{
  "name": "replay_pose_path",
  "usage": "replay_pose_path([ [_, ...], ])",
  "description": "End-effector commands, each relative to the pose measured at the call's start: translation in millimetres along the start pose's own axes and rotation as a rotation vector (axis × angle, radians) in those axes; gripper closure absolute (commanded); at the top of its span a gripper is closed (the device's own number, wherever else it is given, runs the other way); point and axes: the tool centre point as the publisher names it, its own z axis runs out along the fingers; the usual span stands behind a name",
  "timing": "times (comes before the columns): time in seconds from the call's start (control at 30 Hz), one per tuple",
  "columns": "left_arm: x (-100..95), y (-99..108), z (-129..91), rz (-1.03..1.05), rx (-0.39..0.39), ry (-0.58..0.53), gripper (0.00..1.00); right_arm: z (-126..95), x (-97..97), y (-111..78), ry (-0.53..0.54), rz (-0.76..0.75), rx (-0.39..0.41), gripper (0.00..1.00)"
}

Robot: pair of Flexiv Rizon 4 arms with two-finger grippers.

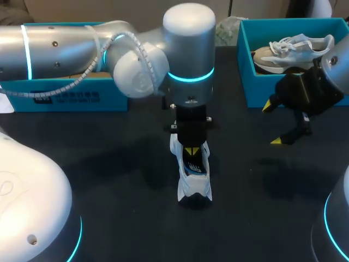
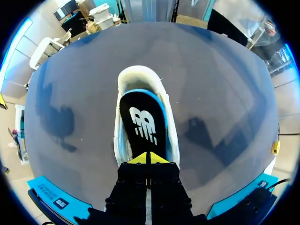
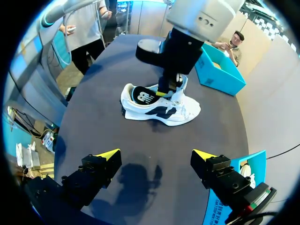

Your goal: Take the shoe out of the shoebox, open the shoe tongue, remove and reinsert the insole, then place the shoe into the shoebox

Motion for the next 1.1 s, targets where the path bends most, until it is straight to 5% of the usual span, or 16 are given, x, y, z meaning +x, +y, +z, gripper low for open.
replay_pose_path([
  [0.03,0.0,-5,10,-0.012,-0.039,-0.014,1.00,1,0.8,0.1,-0.002,0.000,0.003,0.00],
  [0.47,2.0,-15,44,-0.015,-0.030,0.021,1.00,1,0.8,0.1,-0.002,0.000,0.003,0.00],
  [0.83,7.7,-28,7,-0.016,-0.012,-0.017,1.00,1,0.8,0.1,-0.002,0.000,0.003,0.00],
  [1.1,2.9,-41,26,-0.005,0.015,-0.011,1.00,1,0.8,0.1,-0.002,0.000,0.003,0.00],
])
